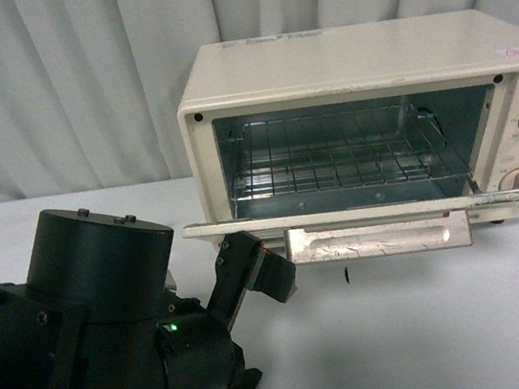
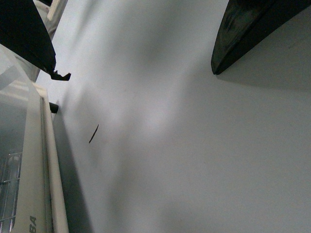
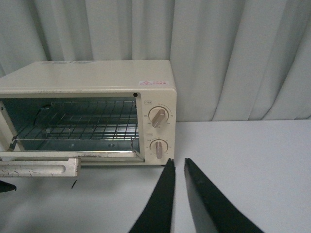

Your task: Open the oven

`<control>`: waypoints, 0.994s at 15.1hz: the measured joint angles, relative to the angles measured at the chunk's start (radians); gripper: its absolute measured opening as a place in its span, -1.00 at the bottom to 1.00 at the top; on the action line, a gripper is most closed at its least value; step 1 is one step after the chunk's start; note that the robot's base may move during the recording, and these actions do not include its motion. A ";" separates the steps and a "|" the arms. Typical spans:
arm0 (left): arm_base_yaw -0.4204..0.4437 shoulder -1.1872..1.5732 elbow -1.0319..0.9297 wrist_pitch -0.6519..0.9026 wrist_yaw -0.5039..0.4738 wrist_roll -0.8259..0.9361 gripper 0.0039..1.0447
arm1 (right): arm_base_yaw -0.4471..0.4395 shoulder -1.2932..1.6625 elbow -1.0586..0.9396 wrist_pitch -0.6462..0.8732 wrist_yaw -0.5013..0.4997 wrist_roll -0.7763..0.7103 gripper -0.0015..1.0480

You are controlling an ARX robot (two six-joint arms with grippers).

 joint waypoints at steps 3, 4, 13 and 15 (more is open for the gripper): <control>-0.002 0.000 0.001 -0.008 -0.015 -0.003 0.87 | 0.000 0.000 0.000 0.000 0.000 0.000 -0.13; -0.037 -0.021 0.001 -0.038 -0.217 -0.023 0.87 | 0.000 0.000 0.000 0.000 0.000 0.000 0.12; 0.212 -0.516 -0.352 0.036 -0.097 0.295 0.87 | 0.000 0.000 0.000 0.000 0.000 0.000 0.87; 0.244 -0.734 -0.366 -0.073 -0.083 0.446 0.87 | 0.000 0.000 0.000 0.000 0.000 0.000 0.87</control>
